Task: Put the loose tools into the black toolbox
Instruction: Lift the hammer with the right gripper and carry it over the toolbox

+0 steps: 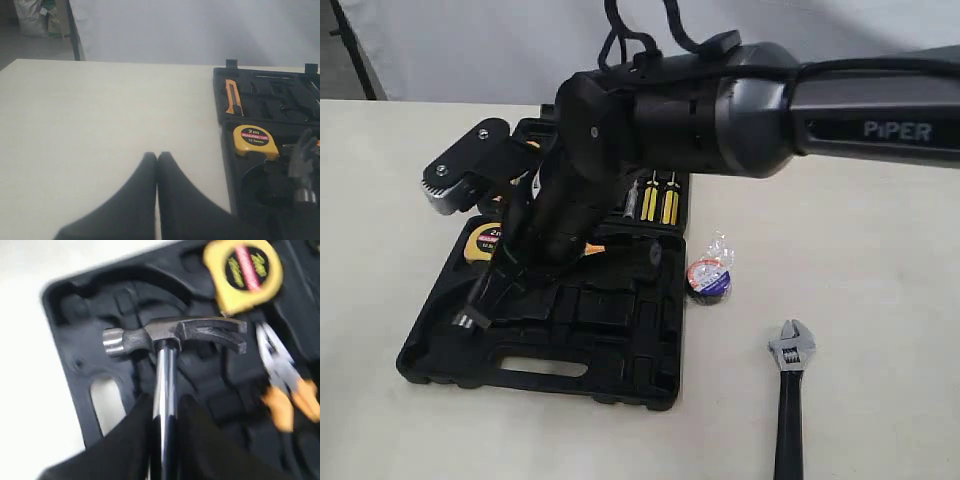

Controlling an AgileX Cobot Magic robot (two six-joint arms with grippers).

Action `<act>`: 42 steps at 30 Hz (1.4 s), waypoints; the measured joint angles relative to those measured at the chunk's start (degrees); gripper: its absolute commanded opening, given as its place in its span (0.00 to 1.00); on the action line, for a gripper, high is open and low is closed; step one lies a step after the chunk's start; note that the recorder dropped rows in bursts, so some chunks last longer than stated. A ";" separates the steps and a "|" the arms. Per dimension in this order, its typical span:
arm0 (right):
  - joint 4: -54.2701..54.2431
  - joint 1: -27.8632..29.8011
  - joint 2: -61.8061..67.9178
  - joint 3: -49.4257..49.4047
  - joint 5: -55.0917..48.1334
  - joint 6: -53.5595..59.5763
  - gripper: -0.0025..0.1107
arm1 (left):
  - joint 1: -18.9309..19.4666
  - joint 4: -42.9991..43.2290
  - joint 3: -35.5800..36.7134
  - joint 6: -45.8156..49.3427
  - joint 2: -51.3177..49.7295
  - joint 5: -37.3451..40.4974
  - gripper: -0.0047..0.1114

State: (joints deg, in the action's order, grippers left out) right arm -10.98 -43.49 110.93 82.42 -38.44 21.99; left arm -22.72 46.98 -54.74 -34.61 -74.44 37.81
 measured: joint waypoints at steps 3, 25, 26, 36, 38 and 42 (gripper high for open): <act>-7.96 -0.13 1.77 0.78 1.99 12.26 0.02 | 0.00 0.00 0.00 0.00 0.00 0.00 0.05; -8.34 -0.13 5.84 1.74 3.50 13.78 0.08 | 0.00 0.00 0.00 0.00 0.00 0.00 0.05; -8.34 -0.13 5.10 1.84 3.50 12.77 0.02 | 0.00 0.00 0.00 0.00 0.00 0.00 0.05; -11.39 -2.03 7.58 5.28 2.13 3.72 0.02 | 0.00 0.00 0.00 0.00 0.00 0.00 0.05; -10.73 -2.16 9.28 8.72 -1.62 1.16 0.02 | 0.00 0.00 0.00 0.00 0.00 0.00 0.05; -5.44 -2.16 12.35 17.05 -8.69 -7.73 0.02 | 0.00 0.00 0.00 0.00 0.00 0.00 0.05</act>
State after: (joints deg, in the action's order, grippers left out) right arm -16.42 -45.66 123.29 99.46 -47.13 14.27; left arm -22.72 46.98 -54.74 -34.61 -74.44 37.81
